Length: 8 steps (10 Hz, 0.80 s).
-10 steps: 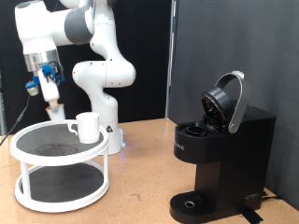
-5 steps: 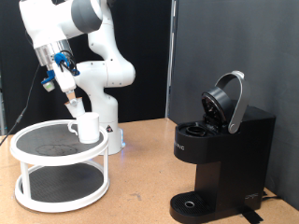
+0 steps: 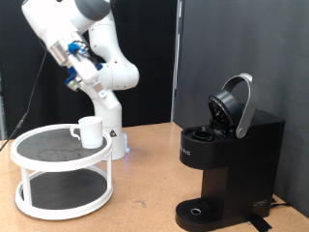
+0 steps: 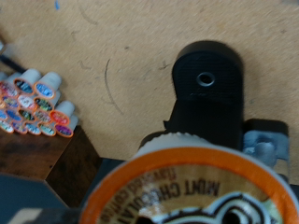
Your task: Make a cup of coffee with the keurig machine
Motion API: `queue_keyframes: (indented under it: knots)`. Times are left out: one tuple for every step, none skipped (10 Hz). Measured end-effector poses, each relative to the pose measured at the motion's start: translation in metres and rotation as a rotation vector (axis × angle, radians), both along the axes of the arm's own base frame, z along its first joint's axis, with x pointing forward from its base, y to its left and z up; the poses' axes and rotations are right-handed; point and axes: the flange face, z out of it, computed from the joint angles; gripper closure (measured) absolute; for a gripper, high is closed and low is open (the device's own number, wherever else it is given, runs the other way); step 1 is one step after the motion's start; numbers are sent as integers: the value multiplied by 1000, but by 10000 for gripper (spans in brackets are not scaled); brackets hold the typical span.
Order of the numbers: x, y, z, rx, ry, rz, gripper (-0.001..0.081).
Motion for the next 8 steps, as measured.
queue_keyframes:
  knots:
    - [6,5,1,-8,-5,1,451]
    - [5,5,1,-7,-4,0,451]
    - [3,5,0,17,8,12,451]
    - [3,6,3,70,16,18,451]
    - [8,9,9,121,11,21,451]
    - [17,16,14,154,14,36,451]
    - [26,26,16,172,38,74,451]
    - [34,37,17,189,77,130,451]
